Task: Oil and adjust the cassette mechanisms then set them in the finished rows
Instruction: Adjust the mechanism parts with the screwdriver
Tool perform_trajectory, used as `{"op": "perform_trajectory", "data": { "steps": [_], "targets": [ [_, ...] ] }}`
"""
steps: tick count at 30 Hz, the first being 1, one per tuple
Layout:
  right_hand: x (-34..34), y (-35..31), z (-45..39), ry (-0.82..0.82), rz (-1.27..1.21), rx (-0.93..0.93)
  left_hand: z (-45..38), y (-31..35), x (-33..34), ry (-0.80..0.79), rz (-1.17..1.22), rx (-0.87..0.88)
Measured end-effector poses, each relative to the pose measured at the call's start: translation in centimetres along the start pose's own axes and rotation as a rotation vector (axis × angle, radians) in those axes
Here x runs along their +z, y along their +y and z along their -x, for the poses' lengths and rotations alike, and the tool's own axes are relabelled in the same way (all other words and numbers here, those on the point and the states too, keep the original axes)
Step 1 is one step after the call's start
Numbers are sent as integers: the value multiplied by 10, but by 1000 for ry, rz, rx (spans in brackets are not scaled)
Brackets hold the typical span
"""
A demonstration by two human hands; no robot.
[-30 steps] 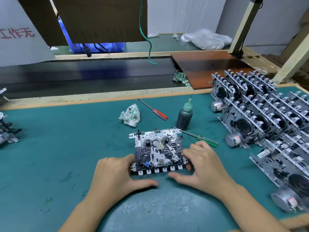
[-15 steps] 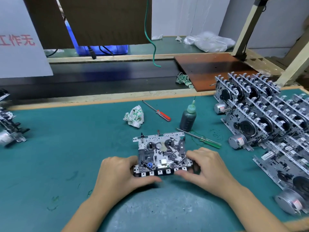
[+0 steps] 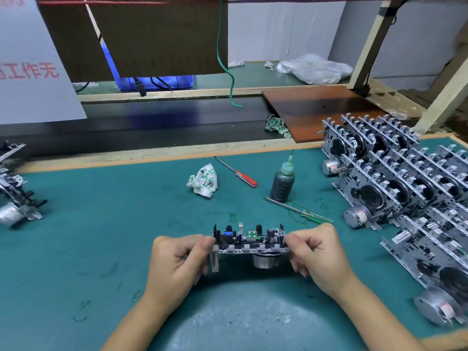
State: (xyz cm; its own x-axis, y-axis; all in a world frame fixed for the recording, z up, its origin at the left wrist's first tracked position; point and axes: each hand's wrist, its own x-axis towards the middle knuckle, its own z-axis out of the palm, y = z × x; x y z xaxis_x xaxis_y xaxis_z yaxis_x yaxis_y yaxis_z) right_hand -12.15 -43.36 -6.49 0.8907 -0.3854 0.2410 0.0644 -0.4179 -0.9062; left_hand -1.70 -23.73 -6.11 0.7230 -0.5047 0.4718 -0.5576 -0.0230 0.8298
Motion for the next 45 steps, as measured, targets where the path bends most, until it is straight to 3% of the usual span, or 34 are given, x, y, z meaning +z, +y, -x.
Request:
{"op": "perform_trajectory", "data": {
  "steps": [6, 18, 22, 27, 30, 34, 39, 45],
  "targets": [
    [0, -4, -4, 34, -103, 101, 3, -3, 4, 13, 69, -152],
    [1, 4, -14, 82, -4, 146, -5, -6, 11, 5, 151, -367],
    [3, 6, -14, -28, -50, 117, -4, -8, 10, 53, 106, -353],
    [5, 3, -16, -73, -116, 58, -7, -6, 1, 291, -223, -81],
    [4, 2, -17, -59, -134, 52, -16, 1, 3, 114, -208, 35],
    [4, 2, -18, -65, -184, 25, -26, 4, 13, -145, -186, 61],
    [2, 5, -21, -88, -227, 28, -29, -1, 18, -150, -75, 12],
    [2, 7, -23, -65, -225, 38, -32, 1, 32, -38, -14, 20]
  ]
}}
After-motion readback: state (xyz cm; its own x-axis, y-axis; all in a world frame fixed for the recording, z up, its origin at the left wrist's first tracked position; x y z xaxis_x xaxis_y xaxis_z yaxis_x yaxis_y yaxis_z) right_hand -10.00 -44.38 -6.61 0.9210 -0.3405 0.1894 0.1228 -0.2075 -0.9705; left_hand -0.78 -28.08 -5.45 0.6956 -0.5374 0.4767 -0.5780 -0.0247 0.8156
